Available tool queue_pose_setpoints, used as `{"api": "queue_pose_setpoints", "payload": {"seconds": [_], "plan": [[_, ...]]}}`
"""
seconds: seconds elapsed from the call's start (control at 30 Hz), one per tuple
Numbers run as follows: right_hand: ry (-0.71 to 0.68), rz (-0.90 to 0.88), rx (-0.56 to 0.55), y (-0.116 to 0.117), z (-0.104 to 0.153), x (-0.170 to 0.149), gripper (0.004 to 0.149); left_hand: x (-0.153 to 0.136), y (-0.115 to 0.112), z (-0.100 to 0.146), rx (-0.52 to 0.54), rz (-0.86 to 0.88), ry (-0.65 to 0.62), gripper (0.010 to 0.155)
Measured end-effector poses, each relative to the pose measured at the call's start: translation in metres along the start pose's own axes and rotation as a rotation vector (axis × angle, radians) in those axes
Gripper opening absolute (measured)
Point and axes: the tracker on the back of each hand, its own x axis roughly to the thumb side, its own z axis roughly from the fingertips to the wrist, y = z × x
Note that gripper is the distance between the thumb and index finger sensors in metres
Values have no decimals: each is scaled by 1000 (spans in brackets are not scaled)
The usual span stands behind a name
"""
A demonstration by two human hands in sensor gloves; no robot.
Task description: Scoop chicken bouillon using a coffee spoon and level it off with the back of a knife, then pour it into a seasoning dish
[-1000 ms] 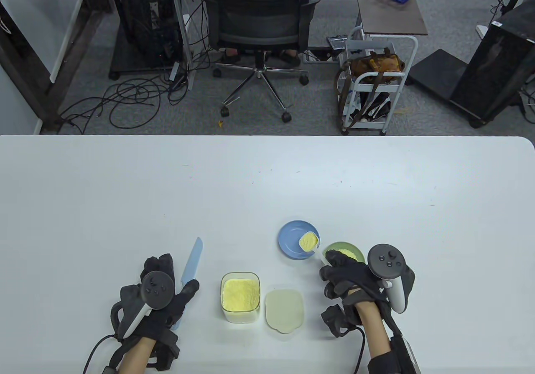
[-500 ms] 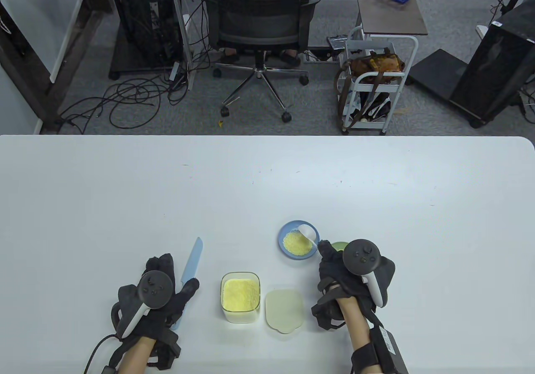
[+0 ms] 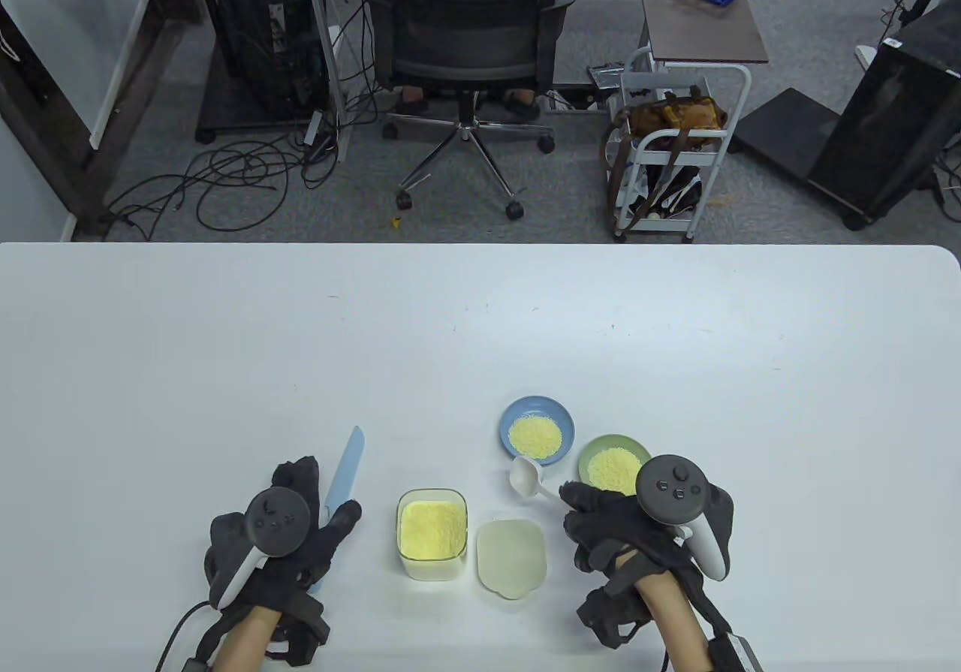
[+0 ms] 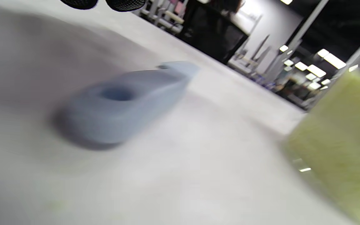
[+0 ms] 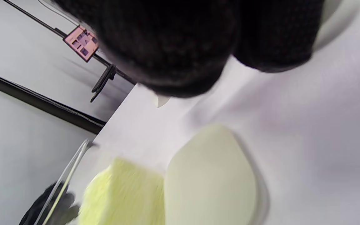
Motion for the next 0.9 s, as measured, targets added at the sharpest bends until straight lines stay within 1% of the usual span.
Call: {"api": "queue_pose_setpoints", "payload": {"seconds": [0.07, 0.1, 0.13, 0.2, 0.27, 0.37, 0.43, 0.5, 0.57, 0.63, 0.7, 0.8, 0.9], "plan": [[-6, -30, 62, 6, 7, -1, 46, 13, -1, 3, 24, 113, -145, 97], [-21, -24, 66, 7, 8, 0, 46, 19, -2, 5, 15, 129, -178, 98], [-33, -5, 62, 9, 10, 1, 46, 28, -4, 8, -19, 128, -225, 100], [-55, 7, 52, 9, 12, 6, 47, 39, -11, 10, -74, 93, -279, 105], [-82, 2, 34, 8, 12, 15, 47, 47, -20, 9, -127, 35, -304, 110], [-164, -3, 2, 8, 13, 33, 48, 50, -30, 5, -175, -25, -287, 112], [-226, -9, -6, 10, 13, 47, 47, 50, -32, 2, -196, 18, -282, 114], [-252, 2, 25, 16, 11, 61, 46, 48, -32, 1, -224, 69, -299, 112], [-251, 75, 69, 25, 6, 72, 46, 47, -34, 0, -255, 70, -308, 113], [-240, 204, 87, 36, 0, 80, 46, 46, -35, 0, -245, 51, -306, 111], [-250, 318, 77, 46, -7, 87, 45, 48, -35, 1, -236, 55, -307, 110], [-283, 474, 26, 59, -13, 95, 44, 48, -34, 1, -227, 46, -311, 109], [-318, 655, 29, 72, -16, 103, 43, 48, -35, 1, -240, 66, -311, 109]]}}
